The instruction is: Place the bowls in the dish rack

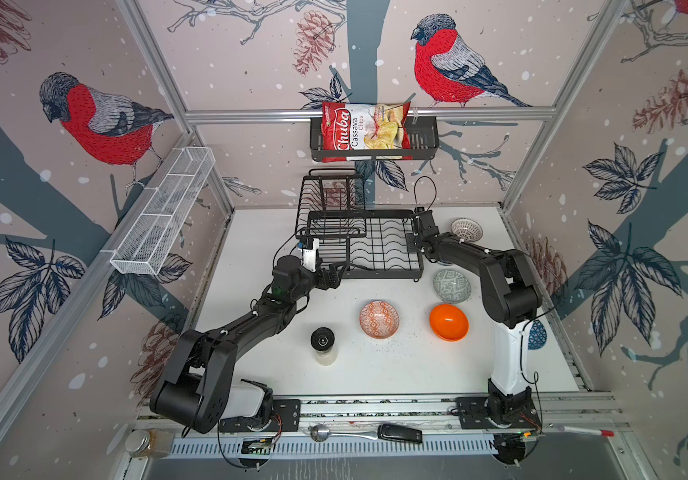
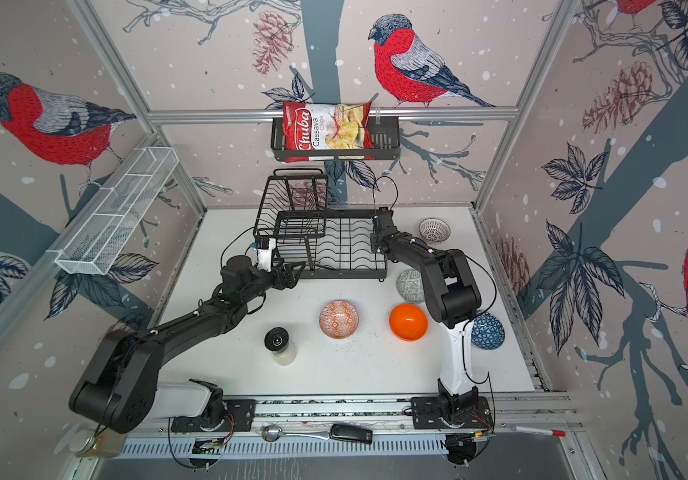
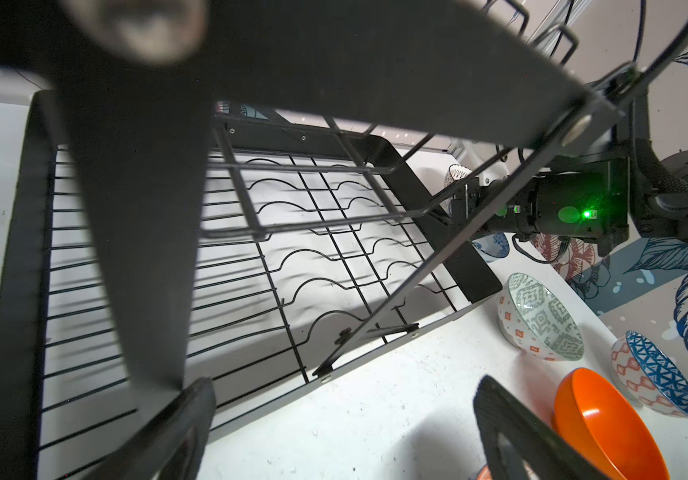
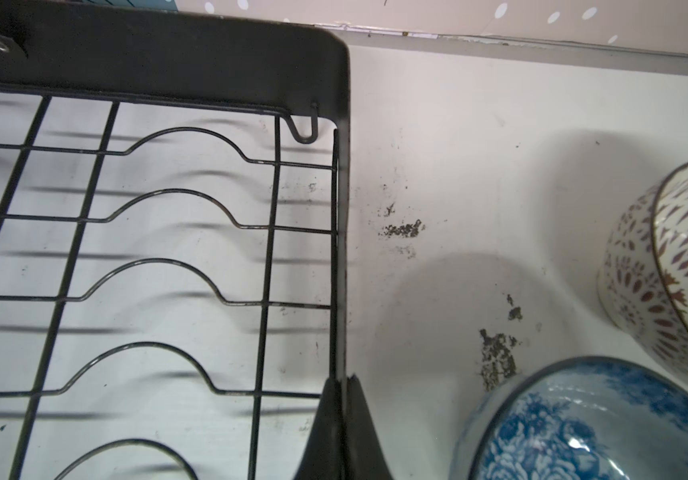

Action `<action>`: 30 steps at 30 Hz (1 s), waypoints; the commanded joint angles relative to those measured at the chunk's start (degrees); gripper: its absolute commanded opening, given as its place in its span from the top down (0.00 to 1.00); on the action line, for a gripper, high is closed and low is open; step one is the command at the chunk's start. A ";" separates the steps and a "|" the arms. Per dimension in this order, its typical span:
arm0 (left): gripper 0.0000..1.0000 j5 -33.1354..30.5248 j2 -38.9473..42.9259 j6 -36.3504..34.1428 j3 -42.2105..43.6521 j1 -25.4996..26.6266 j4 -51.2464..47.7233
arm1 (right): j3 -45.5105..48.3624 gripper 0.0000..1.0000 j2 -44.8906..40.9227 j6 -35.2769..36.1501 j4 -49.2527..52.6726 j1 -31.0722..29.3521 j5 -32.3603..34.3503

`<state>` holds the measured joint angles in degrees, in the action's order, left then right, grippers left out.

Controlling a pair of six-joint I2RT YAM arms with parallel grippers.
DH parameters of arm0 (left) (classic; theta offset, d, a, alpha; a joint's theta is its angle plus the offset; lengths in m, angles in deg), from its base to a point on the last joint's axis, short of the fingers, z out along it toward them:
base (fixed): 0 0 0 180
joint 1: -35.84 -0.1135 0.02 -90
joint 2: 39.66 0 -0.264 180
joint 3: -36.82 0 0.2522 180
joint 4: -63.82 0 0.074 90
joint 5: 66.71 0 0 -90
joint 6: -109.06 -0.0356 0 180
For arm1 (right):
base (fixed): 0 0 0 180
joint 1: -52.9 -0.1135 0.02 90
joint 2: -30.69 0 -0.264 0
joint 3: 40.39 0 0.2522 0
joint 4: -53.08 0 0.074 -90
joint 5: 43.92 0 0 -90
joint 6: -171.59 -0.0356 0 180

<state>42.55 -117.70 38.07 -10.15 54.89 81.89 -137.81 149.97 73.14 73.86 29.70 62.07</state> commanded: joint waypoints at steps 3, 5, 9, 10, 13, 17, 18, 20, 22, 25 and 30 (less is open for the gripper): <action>0.03 -1.32 -0.15 -1.38 -0.63 0.22 0.08 | -0.36 0.98 -0.92 2.84 -1.65 0.27 4.20; 0.03 -1.68 0.15 -1.47 -0.58 0.22 0.07 | -0.37 0.98 -0.98 2.50 -1.66 0.37 3.86; 0.03 -1.90 0.40 -1.48 -0.50 0.29 -0.08 | -0.41 0.97 -0.74 2.21 -1.75 1.05 2.94; 0.03 -1.92 0.41 -1.51 -0.54 0.29 -0.04 | -0.44 0.97 -0.64 2.03 -1.51 1.31 2.70; 0.03 -1.92 0.43 -1.46 -0.54 0.29 -0.06 | -0.20 0.97 -0.57 1.14 -1.49 1.85 1.97; 0.03 -1.87 0.35 -1.39 -0.46 0.29 0.04 | 0.06 0.97 -0.39 0.56 -1.63 2.35 1.39; 0.03 -1.86 0.34 -1.43 -0.66 0.29 -0.02 | 0.03 0.97 -0.43 0.65 -1.68 2.44 1.33; 0.03 -1.80 0.34 -1.31 -0.50 0.38 0.04 | -0.08 0.97 -0.20 1.01 -1.84 2.79 1.21; 0.03 -1.87 0.51 -1.27 -0.50 0.38 -0.11 | -0.34 0.97 -0.12 0.93 -1.93 3.50 0.36; 0.03 -2.04 0.61 -1.42 -0.47 0.38 -0.10 | -0.54 0.97 -0.19 0.49 -1.69 4.12 -1.13; 0.03 -2.13 0.43 -1.38 -0.63 0.40 -0.11 | -0.09 0.97 -0.47 -0.06 -1.97 4.10 -1.79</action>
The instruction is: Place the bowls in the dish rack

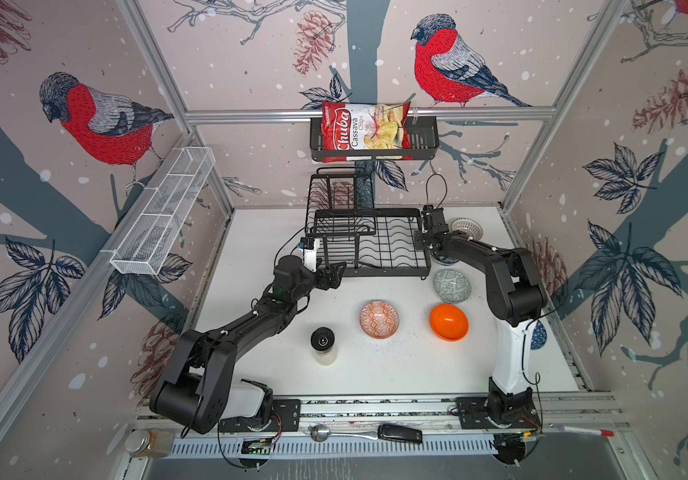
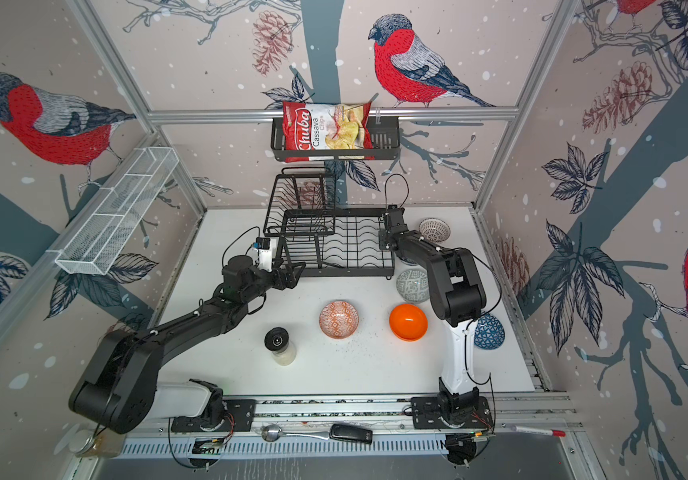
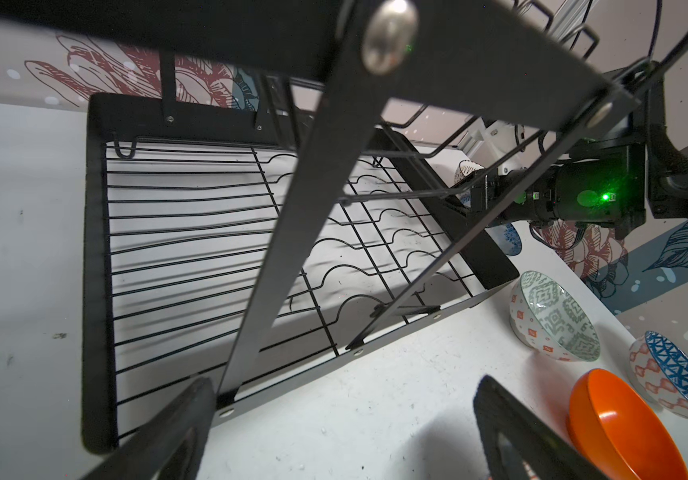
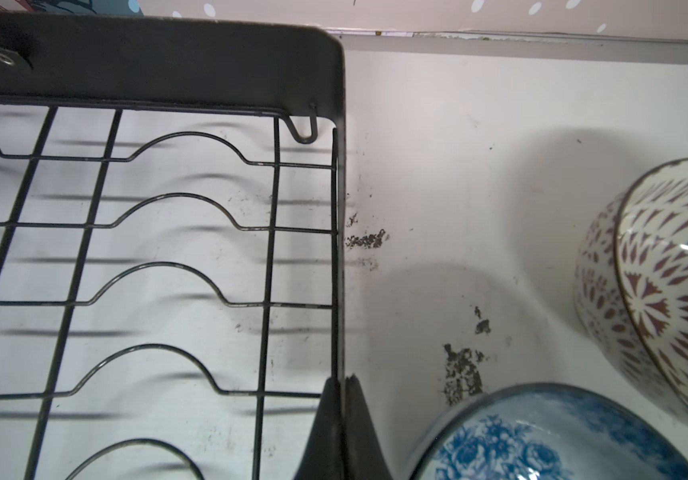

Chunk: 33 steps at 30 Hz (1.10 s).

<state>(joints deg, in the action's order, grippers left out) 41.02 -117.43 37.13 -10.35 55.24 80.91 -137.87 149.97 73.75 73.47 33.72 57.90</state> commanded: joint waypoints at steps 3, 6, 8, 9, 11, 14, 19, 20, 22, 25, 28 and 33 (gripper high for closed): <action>0.03 -0.69 0.17 -0.42 -0.43 0.03 0.81 | -0.34 0.97 -0.41 -1.47 -1.14 0.05 1.68; 0.03 -0.86 0.17 -0.46 -0.42 0.03 0.63 | -0.32 0.96 -0.41 -1.74 -1.20 0.06 1.20; 0.03 -0.86 0.23 -0.46 -0.52 0.03 0.54 | -0.38 0.96 -0.43 -1.73 -1.18 0.03 1.11; 0.03 -0.87 0.31 -0.47 -0.44 0.03 0.53 | -0.34 0.95 -0.48 -1.83 -1.16 0.02 0.98; 0.03 -1.00 0.56 -0.46 -0.42 0.03 0.57 | -0.45 0.95 -0.49 -2.03 -1.00 0.09 0.63; 0.03 -1.55 1.17 -0.30 -0.09 0.07 0.53 | -0.78 0.91 -0.56 -2.82 -0.23 0.08 0.15; 0.03 -2.33 1.93 -0.26 0.49 0.03 0.59 | -1.62 0.80 -1.21 -4.41 0.79 0.15 -0.98; 0.03 -2.20 1.93 -0.22 0.53 0.05 0.61 | -1.76 0.77 -1.36 -4.75 0.97 0.11 -1.16; 0.03 -2.10 1.97 0.00 0.73 0.03 0.70 | -1.79 0.72 -1.97 -5.49 1.21 0.16 -1.51; 0.03 -2.18 2.34 0.39 1.56 0.03 1.03 | -1.31 0.63 -3.22 -6.50 1.39 0.17 -1.84; 0.03 -2.54 2.72 0.78 2.17 0.03 1.07 | -0.29 0.53 -5.09 -7.65 1.46 0.13 -2.40; 0.03 -5.13 3.11 1.75 2.73 0.58 0.78 | 2.51 0.17 -9.35 -9.67 1.53 -0.18 0.08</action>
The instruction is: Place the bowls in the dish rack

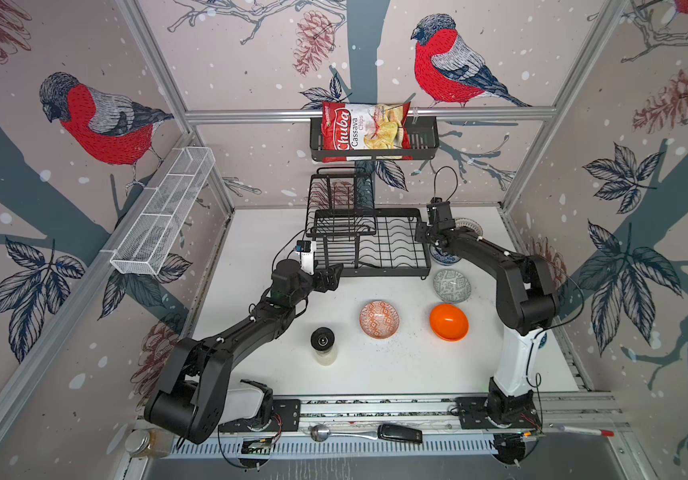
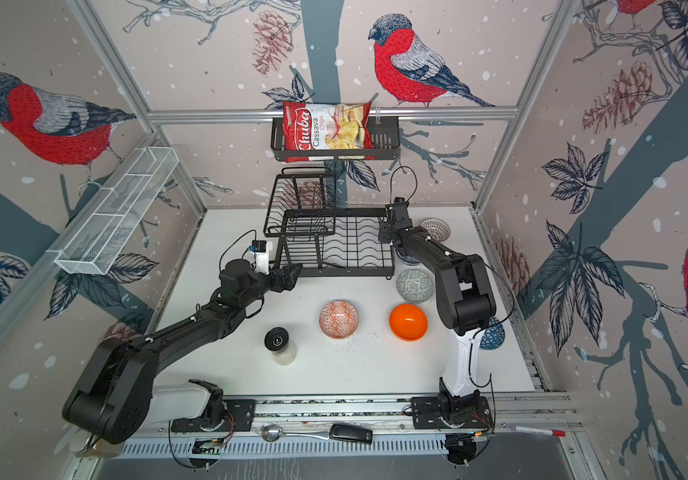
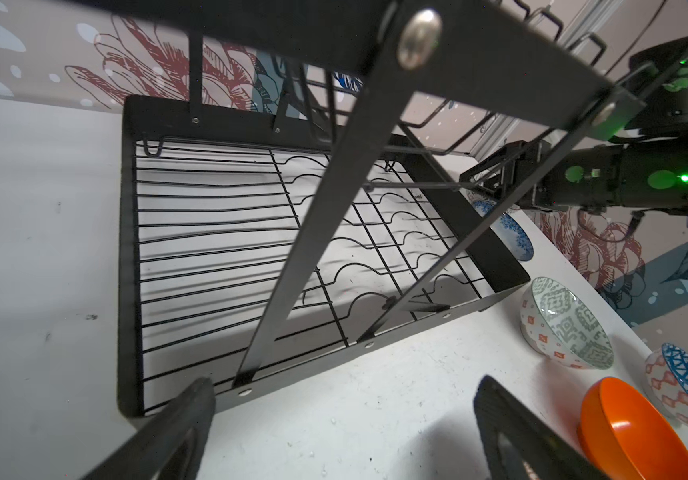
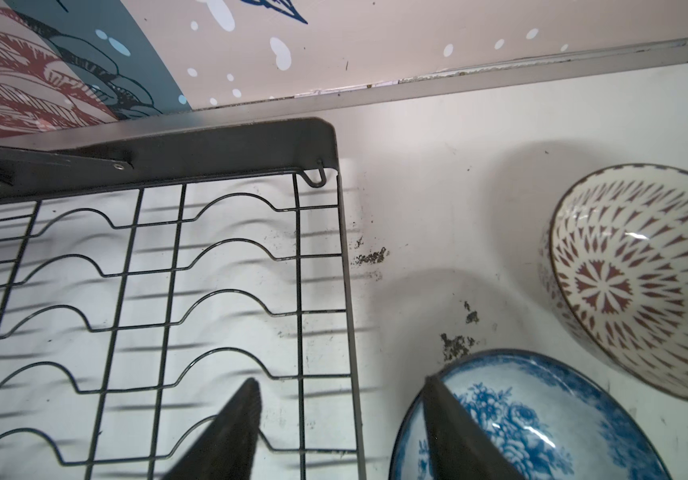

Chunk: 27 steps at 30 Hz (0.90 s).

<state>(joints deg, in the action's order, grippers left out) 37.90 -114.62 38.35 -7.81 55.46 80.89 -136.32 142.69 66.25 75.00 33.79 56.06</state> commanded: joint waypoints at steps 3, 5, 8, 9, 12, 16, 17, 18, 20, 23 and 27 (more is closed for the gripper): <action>0.03 -3.82 0.66 0.93 0.52 2.61 -0.68 | 4.61 0.00 -6.07 -3.20 -1.59 -0.43 4.71; 0.03 -6.85 1.38 1.07 0.92 4.97 -2.19 | 6.26 0.00 -8.42 -4.64 -1.97 -0.40 5.09; 0.03 -9.01 1.82 1.62 0.17 8.10 -5.03 | 8.44 0.00 -11.56 -8.06 -1.53 -0.51 6.86; 0.03 -10.72 1.91 1.25 -0.65 9.63 -6.79 | 8.65 0.00 -12.51 -9.07 -0.71 -0.48 6.92; 0.03 -15.97 2.26 0.02 -2.50 13.85 -10.57 | 10.05 0.00 -15.31 -10.80 0.15 -0.61 5.42; 0.03 -20.26 2.27 -0.45 -5.39 18.11 -15.99 | 14.19 0.01 -19.50 -12.08 -1.21 -0.75 3.14; 0.03 -20.67 2.21 -0.48 -5.88 18.92 -17.12 | 15.58 0.00 -20.61 -12.23 -1.68 -0.96 3.19; 0.03 -21.10 2.19 -0.33 -6.27 19.94 -18.37 | 17.25 0.00 -22.02 -12.07 -2.74 -1.15 2.99; 0.03 -21.08 1.78 0.10 -7.49 21.27 -21.29 | 20.57 0.00 -24.63 -11.87 -4.71 -1.44 2.42; 0.03 -21.33 0.17 1.38 -9.98 23.39 -26.80 | 25.19 0.01 -27.93 -9.98 -8.31 -1.70 -2.30; 0.03 -24.71 -2.33 3.28 -13.49 27.38 -34.00 | 28.71 0.00 -31.15 -9.48 -10.17 -2.74 -1.89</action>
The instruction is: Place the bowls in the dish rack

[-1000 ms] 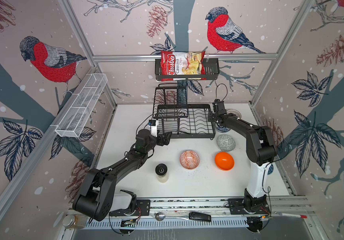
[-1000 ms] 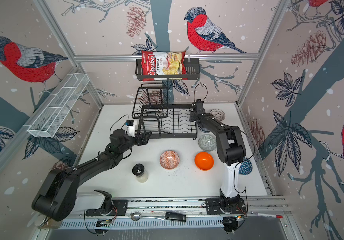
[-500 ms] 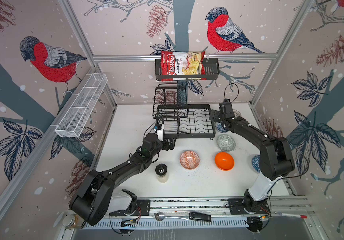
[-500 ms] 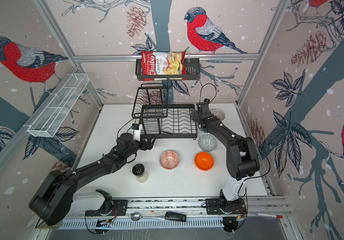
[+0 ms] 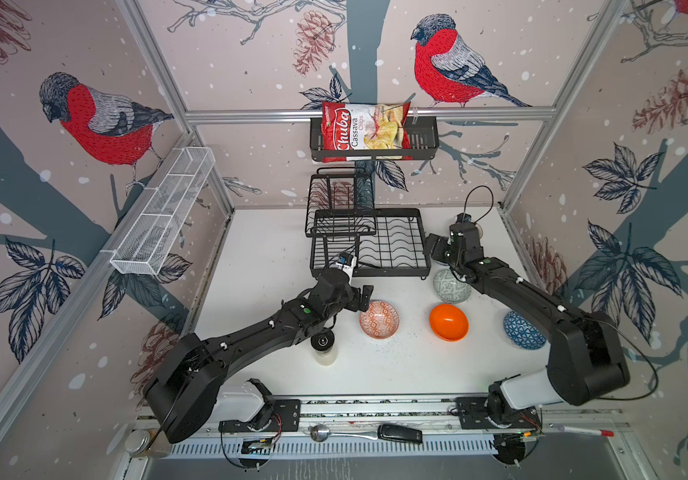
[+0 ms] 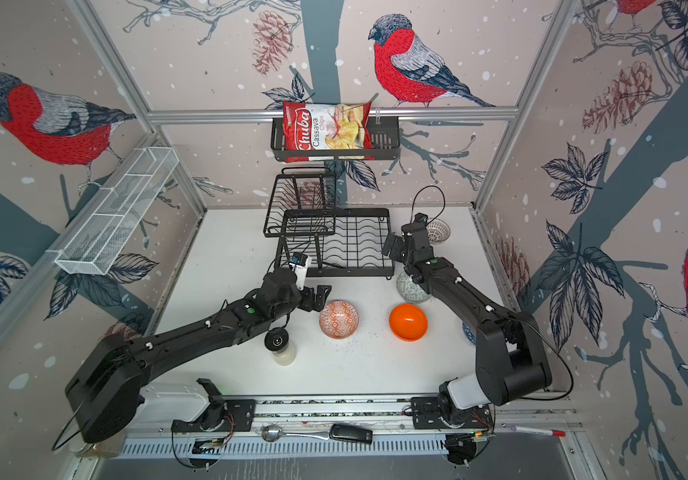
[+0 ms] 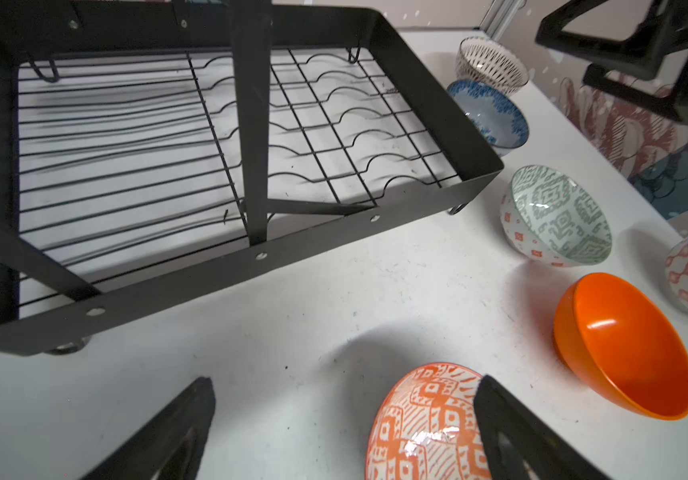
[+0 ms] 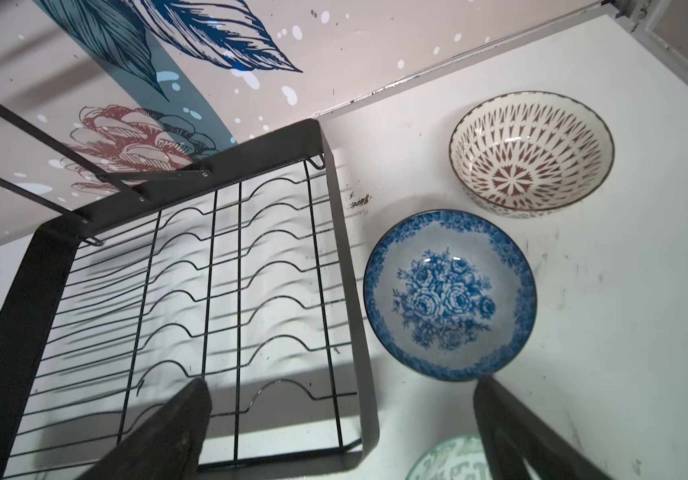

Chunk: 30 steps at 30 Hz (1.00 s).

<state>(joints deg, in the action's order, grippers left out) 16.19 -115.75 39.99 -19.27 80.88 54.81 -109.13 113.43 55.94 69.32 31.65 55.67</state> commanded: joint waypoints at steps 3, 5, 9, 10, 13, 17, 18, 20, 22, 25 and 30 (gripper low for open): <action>0.03 -2.94 -3.95 3.75 -4.93 2.95 -13.15 | 4.93 0.01 -4.64 1.21 -7.24 -1.94 0.16; 0.03 -2.29 -6.04 5.05 -7.19 3.20 -16.61 | 7.05 0.00 -6.03 1.30 -9.50 -2.32 -0.50; 0.03 -2.92 -9.76 7.57 -12.29 3.57 -24.20 | 9.70 0.01 -7.46 0.74 -12.05 -2.61 -1.37; 0.03 -2.69 -10.45 8.02 -13.07 3.59 -25.27 | 9.76 0.01 -7.50 0.78 -11.87 -2.69 -1.14; 0.05 -1.46 -12.91 8.43 -14.52 4.13 -28.18 | 9.76 0.00 -7.83 0.09 -10.81 -2.77 -0.02; 0.11 -2.51 -15.79 9.19 -18.66 5.22 -32.17 | 10.40 0.00 -9.68 -1.42 -10.04 -2.59 3.39; 0.12 -2.59 -16.16 9.37 -18.68 5.42 -32.35 | 10.66 0.00 -10.30 -1.49 -10.04 -2.59 3.62; 0.14 -1.77 -16.99 9.61 -18.49 5.57 -32.52 | 11.16 0.00 -10.69 -1.45 -10.45 -2.58 3.11; 0.17 -1.14 -18.10 9.69 -18.71 5.67 -33.09 | 11.87 0.00 -13.25 -1.52 -11.03 -2.59 2.29; 0.23 -2.08 -19.81 9.84 -19.70 5.72 -34.98 | 13.53 0.00 -15.37 -1.62 -13.01 -2.59 1.18; 0.32 -1.98 -21.48 9.53 -21.27 5.74 -36.37 | 15.87 0.01 -18.44 -1.96 -15.01 -2.63 1.70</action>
<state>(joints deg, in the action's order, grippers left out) 14.29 -136.65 49.17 -39.53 86.54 20.91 -94.07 96.20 54.50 57.58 29.02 57.20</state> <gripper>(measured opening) 0.690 0.996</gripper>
